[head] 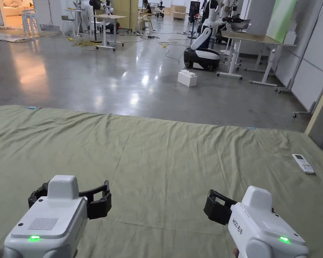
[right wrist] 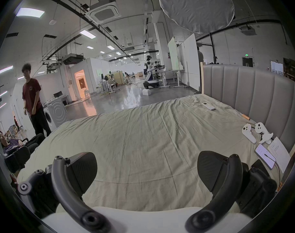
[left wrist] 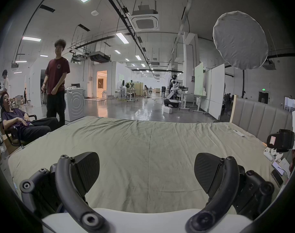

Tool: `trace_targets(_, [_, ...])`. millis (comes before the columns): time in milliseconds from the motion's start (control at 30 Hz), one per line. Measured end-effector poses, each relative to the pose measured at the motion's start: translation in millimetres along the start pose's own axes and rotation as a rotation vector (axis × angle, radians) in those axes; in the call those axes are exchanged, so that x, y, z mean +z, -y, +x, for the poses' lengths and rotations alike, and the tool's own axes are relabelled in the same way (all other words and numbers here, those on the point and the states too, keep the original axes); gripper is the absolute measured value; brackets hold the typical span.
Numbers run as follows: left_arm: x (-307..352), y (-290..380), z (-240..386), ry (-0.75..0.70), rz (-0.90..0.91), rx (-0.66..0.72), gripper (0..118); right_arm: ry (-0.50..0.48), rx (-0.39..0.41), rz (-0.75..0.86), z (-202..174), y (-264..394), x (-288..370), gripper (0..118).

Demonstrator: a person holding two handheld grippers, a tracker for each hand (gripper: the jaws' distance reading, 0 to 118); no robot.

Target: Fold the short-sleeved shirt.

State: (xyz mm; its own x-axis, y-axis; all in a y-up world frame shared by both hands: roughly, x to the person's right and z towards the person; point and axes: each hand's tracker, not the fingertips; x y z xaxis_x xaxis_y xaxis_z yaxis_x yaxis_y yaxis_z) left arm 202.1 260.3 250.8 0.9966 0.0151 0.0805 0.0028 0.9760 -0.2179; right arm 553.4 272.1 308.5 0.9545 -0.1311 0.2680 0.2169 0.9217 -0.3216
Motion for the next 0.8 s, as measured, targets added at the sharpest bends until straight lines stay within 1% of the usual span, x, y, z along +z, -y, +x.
trace_targets(167, [-1,-2,0,0.006,0.004,-0.01,113,0.0,0.003,-0.024,1,0,-6,118])
trace_targets(467, [-3,-4,-1,0.013,0.0,-0.024,113,0.029,0.009,-0.05,0,-3,-17,118])
trace_targets(633, [-3,-3,-2,0.018,0.004,-0.021,113,0.041,-0.038,-0.036,3,-4,-19,118])
trace_targets(733, [-3,-2,-2,0.003,0.011,-0.02,113,0.063,-0.031,-0.025,6,-3,-23,118])
trace_targets(800, [-4,-2,-3,-0.003,0.011,-0.02,113,0.06,-0.025,-0.012,10,-1,-24,118])
